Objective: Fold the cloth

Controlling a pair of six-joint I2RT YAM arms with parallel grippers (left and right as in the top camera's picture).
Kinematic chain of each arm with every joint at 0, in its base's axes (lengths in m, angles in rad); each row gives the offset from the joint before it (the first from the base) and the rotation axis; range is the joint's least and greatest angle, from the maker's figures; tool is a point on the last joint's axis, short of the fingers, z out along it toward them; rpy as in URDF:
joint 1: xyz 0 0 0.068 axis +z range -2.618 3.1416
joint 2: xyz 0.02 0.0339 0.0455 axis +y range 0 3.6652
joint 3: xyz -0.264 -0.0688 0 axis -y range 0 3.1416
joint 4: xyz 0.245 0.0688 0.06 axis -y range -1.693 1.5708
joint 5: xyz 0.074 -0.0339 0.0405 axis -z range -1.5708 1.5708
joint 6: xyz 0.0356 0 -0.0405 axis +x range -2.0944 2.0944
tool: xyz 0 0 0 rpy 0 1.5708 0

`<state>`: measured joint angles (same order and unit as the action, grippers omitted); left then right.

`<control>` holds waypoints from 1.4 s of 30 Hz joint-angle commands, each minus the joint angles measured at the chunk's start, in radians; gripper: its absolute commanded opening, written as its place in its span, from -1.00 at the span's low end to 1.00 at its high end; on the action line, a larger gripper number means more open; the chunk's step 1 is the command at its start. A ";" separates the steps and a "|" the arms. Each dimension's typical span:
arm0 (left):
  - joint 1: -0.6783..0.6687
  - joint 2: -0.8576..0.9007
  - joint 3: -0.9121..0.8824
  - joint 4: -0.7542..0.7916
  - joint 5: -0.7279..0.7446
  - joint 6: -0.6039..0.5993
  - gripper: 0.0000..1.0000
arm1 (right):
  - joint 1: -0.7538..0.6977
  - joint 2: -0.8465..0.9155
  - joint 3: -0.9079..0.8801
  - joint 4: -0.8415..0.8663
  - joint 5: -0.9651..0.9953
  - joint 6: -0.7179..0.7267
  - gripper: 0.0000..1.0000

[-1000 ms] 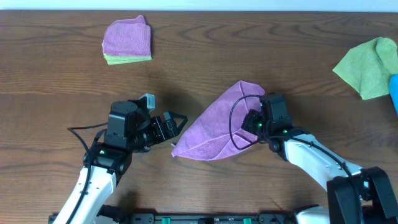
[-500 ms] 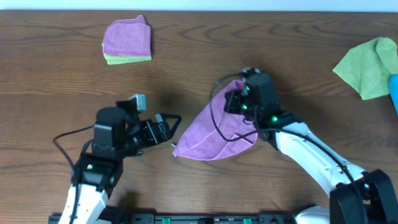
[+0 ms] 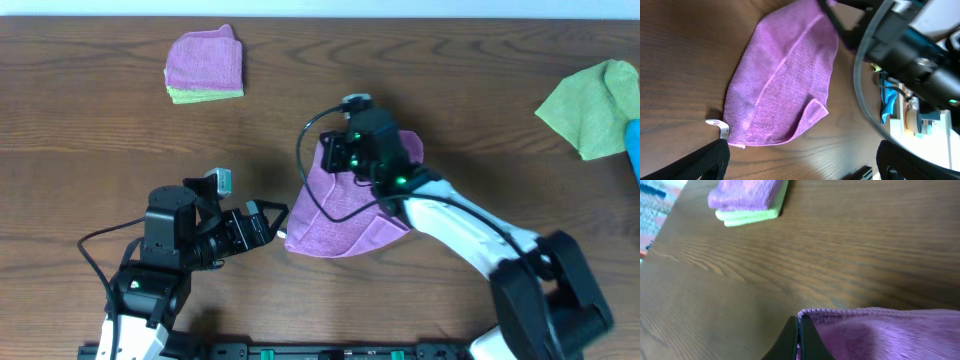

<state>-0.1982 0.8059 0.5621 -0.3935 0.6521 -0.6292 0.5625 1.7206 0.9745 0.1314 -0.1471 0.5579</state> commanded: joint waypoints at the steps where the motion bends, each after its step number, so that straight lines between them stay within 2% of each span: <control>1: 0.003 -0.007 0.005 -0.003 0.021 0.018 0.90 | 0.020 0.051 0.077 0.012 0.001 -0.014 -0.96; 8: 0.003 -0.007 0.005 -0.003 0.021 0.024 0.90 | 0.033 0.126 0.165 0.083 0.001 -0.046 -0.95; 10: 0.003 -0.007 0.005 -0.003 0.021 0.024 0.90 | 0.034 0.130 0.170 0.107 0.002 -0.069 -0.88; 13: 0.003 -0.007 0.005 -0.003 0.021 0.025 0.90 | 0.034 0.135 0.170 0.120 0.028 -0.086 0.13; 14: 0.003 -0.007 0.005 -0.003 0.021 0.025 0.90 | 0.035 0.138 0.170 0.121 0.027 -0.097 0.94; 24: 0.003 -0.007 0.005 0.002 0.066 0.016 0.90 | 0.076 0.138 0.171 0.038 0.024 -0.130 0.99; 28: -0.004 -0.007 0.005 0.005 0.132 -0.078 0.90 | 0.070 0.103 0.192 -0.220 0.024 -0.157 0.99; 33: -0.055 -0.005 0.005 0.037 0.147 -0.099 0.90 | 0.049 0.027 0.250 -0.587 0.146 -0.301 0.99; 35: -0.078 0.002 0.005 0.059 0.132 -0.141 0.90 | 0.025 -0.011 0.256 -0.706 0.177 -0.371 0.99; 42: -0.161 0.095 0.005 0.117 0.048 -0.182 0.90 | -0.064 -0.039 0.256 -0.888 0.062 -0.584 0.99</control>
<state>-0.3313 0.8562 0.5621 -0.2848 0.7494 -0.7860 0.5259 1.6848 1.2186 -0.7223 -0.0383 0.1299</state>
